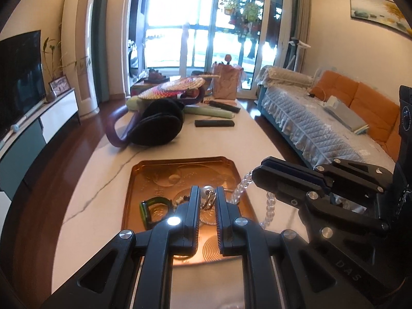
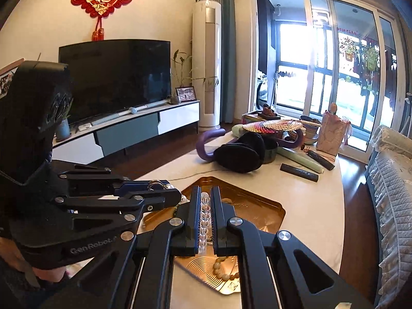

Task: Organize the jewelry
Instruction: 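Carry the pearl pin with the left tool while the right tool carries the crystal bracelet over the tray, then open the left tool over the tray while the right tool releases the crystal bracelet into it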

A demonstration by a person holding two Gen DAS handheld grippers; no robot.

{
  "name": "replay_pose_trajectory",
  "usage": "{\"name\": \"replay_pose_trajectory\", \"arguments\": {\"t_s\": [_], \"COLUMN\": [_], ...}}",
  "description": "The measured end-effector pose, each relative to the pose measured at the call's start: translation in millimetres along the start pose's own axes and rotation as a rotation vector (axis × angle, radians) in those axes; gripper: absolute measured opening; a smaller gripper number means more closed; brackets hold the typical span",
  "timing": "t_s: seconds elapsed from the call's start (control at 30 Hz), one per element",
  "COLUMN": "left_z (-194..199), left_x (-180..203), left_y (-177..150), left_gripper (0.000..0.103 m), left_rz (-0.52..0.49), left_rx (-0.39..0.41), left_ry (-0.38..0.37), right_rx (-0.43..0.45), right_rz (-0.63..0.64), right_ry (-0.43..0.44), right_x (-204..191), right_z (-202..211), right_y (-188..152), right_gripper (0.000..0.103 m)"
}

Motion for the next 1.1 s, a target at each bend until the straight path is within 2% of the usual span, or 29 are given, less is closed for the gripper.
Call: {"name": "replay_pose_trajectory", "arguments": {"t_s": [0.2,0.53,0.73,0.9,0.93,1.0,1.03,1.07,1.1], "left_z": [-43.8,-110.6,-135.8,-142.8,-140.5,-129.9,-120.1,-110.8,-98.7], "left_x": [-23.4,-70.5,-94.4,-99.0,-99.6,-98.0,-93.5,-92.2,-88.9], "left_y": [0.6,2.0,-4.6,-9.1,-9.8,-11.7,-13.1,-14.6,-17.3], "left_gripper": [0.011,0.011,0.011,0.012,0.016,0.03,0.046,0.057,0.062], "left_rz": [0.03,0.086,0.139,0.13,0.137,0.132,0.126,0.126,0.129], "left_rx": [-0.041,-0.115,-0.154,-0.186,-0.186,-0.183,-0.172,-0.16,-0.146], "left_ry": [0.012,0.079,0.1,0.123,0.135,0.171,0.173,0.186,0.186], "right_rx": [-0.05,-0.133,-0.181,-0.233,-0.247,-0.246,-0.239,-0.226,-0.224], "right_rz": [-0.038,-0.035,-0.029,-0.013,-0.007,-0.009,-0.019,-0.045,-0.063], "right_ry": [-0.009,-0.045,-0.073,-0.114,-0.141,-0.149,-0.146,-0.146,-0.149], "right_x": [13.7,30.0,36.3,40.8,43.0,44.8,45.8,47.9,50.0], "right_z": [-47.0,-122.9,-157.0,-177.4,-179.2,-174.3,-167.8,-154.7,-147.4], "right_y": [-12.4,-23.4,-32.3,-42.8,-46.4,-48.3,-47.6,-47.5,-48.2], "right_gripper": [0.007,0.007,0.007,0.007,0.009,0.019,0.031,0.044,0.046]}}
Point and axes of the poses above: each gripper's, at about its wrist camera, not at the fingertips, and z roughly against the way its jaws point, x to its right, y to its top, the point moved 9 cm from there along -z, roughly the way its jaws point, and after that the axes turned 15 degrees about -y, right-handed, at the moved point
